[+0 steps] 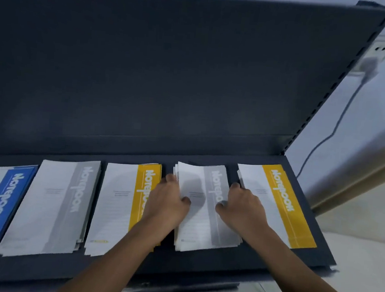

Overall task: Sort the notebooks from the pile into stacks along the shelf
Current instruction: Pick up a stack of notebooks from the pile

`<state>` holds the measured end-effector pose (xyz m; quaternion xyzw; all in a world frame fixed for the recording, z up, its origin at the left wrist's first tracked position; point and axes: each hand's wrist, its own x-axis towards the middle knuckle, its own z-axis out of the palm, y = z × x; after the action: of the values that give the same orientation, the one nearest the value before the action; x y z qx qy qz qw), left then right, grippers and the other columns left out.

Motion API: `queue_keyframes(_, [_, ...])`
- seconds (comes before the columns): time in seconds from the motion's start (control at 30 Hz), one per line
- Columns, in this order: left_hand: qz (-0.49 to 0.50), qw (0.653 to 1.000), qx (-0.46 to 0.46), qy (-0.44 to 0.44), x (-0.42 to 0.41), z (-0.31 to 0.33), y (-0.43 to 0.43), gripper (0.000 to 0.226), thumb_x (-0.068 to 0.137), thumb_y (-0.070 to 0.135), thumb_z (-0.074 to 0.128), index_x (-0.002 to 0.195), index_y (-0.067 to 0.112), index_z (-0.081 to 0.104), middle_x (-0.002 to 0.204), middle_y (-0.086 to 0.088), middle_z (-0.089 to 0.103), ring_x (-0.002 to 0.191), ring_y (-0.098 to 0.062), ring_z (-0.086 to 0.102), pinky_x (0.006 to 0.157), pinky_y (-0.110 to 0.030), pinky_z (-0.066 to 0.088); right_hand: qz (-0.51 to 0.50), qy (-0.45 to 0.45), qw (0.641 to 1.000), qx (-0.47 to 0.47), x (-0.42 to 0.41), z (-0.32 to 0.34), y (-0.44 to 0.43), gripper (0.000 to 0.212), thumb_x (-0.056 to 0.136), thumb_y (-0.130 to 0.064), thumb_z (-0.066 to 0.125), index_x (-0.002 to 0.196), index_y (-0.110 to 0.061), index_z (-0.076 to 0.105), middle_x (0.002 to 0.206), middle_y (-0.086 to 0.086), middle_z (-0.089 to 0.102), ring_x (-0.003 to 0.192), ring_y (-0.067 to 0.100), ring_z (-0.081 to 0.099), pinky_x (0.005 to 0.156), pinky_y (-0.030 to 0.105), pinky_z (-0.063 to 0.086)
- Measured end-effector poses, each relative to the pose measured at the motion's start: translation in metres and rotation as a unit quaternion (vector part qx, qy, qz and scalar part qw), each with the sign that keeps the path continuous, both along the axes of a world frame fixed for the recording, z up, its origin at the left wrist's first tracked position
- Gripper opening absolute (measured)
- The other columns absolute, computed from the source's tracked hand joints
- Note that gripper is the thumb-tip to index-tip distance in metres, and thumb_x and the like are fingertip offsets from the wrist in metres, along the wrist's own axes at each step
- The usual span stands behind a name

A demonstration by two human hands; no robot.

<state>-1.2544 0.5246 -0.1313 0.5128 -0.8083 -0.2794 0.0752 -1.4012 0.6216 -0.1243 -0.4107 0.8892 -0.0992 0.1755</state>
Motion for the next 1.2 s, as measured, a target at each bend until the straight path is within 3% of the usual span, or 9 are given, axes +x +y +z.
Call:
queue_keyframes(0.13, [0.010,0.998,-0.048,-0.027,-0.003,-0.002,0.009,0.041,0.090,0.024,0.065,0.125,0.009,0.049,0.121,-0.008,0.058,0.105,-0.026,0.061,0.070,-0.029,0.044,0.031,0.008,0.999,-0.019,-0.002,-0.003,0.002,0.024,0.092,-0.029,0.060,0.095,-0.014,0.041,0.072,-0.003,0.045,0.072,0.024,0.053,0.063,0.032,0.043])
queue_keyframes(0.27, [0.017,0.996,-0.076,-0.052,-0.002,-0.007,0.020,0.049,0.092,0.028,0.063,0.134,0.012,0.044,0.130,-0.007,0.051,0.112,-0.027,0.058,0.079,-0.034,0.050,0.048,0.020,0.998,-0.034,-0.001,-0.006,0.007,0.026,0.094,-0.029,0.058,0.101,-0.014,0.039,0.084,0.002,0.053,0.071,0.023,0.053,0.062,0.032,0.042])
queue_keyframes(0.47, [0.009,0.992,-0.116,-0.041,0.004,-0.009,0.029,0.047,0.096,0.032,0.058,0.136,0.013,0.043,0.131,-0.007,0.050,0.110,-0.026,0.059,0.078,-0.033,0.052,0.069,0.123,0.989,-0.054,0.006,-0.004,0.010,0.039,0.095,-0.036,0.060,0.122,-0.013,0.045,0.111,0.005,0.061,0.097,0.024,0.066,0.064,0.029,0.046])
queue_keyframes(0.63, [0.017,0.991,-0.127,-0.025,0.024,0.003,0.018,0.046,0.098,0.032,0.055,0.138,0.015,0.043,0.134,-0.005,0.050,0.111,-0.026,0.060,0.071,-0.030,0.045,0.111,0.181,0.975,-0.065,0.015,0.008,-0.002,0.040,0.096,-0.042,0.057,0.124,-0.014,0.049,0.110,0.002,0.061,0.097,0.021,0.063,0.060,0.030,0.043])
queue_keyframes(0.83, [0.056,0.989,-0.138,0.007,0.075,0.019,-0.004,0.037,0.098,0.035,0.055,0.133,0.023,0.050,0.127,0.003,0.057,0.100,-0.018,0.065,0.080,-0.038,0.058,0.177,0.179,0.965,-0.078,0.048,0.021,-0.031,0.042,0.097,-0.044,0.052,0.127,-0.014,0.051,0.117,0.005,0.062,0.102,0.024,0.064,0.063,0.030,0.045])
queue_keyframes(0.97, [0.083,0.986,-0.143,0.030,0.124,0.026,-0.016,0.033,0.098,0.036,0.057,0.128,0.023,0.056,0.122,0.005,0.061,0.099,-0.014,0.065,0.083,-0.034,0.057,0.240,0.162,0.953,-0.093,0.096,0.031,-0.055,0.044,0.099,-0.042,0.050,0.133,-0.014,0.048,0.125,0.005,0.059,0.110,0.025,0.062,0.069,0.034,0.045])
queue_keyframes(1.1, [0.100,0.982,-0.152,0.044,0.182,0.030,-0.026,0.025,0.096,0.034,0.058,0.118,0.022,0.061,0.107,0.005,0.062,0.088,-0.013,0.064,0.076,-0.037,0.057,0.293,0.156,0.936,-0.115,0.154,0.045,-0.077,0.038,0.099,-0.041,0.048,0.127,-0.016,0.051,0.124,0.004,0.059,0.110,0.026,0.061,0.073,0.035,0.046])
queue_keyframes(1.2, [0.101,0.980,-0.163,0.041,0.228,0.035,-0.040,0.025,0.096,0.034,0.059,0.118,0.021,0.062,0.107,0.007,0.061,0.085,-0.010,0.064,0.074,-0.036,0.057,0.324,0.146,0.926,-0.128,0.203,0.057,-0.096,0.035,0.099,-0.039,0.047,0.126,-0.017,0.052,0.121,0.004,0.059,0.106,0.026,0.063,0.070,0.036,0.045])
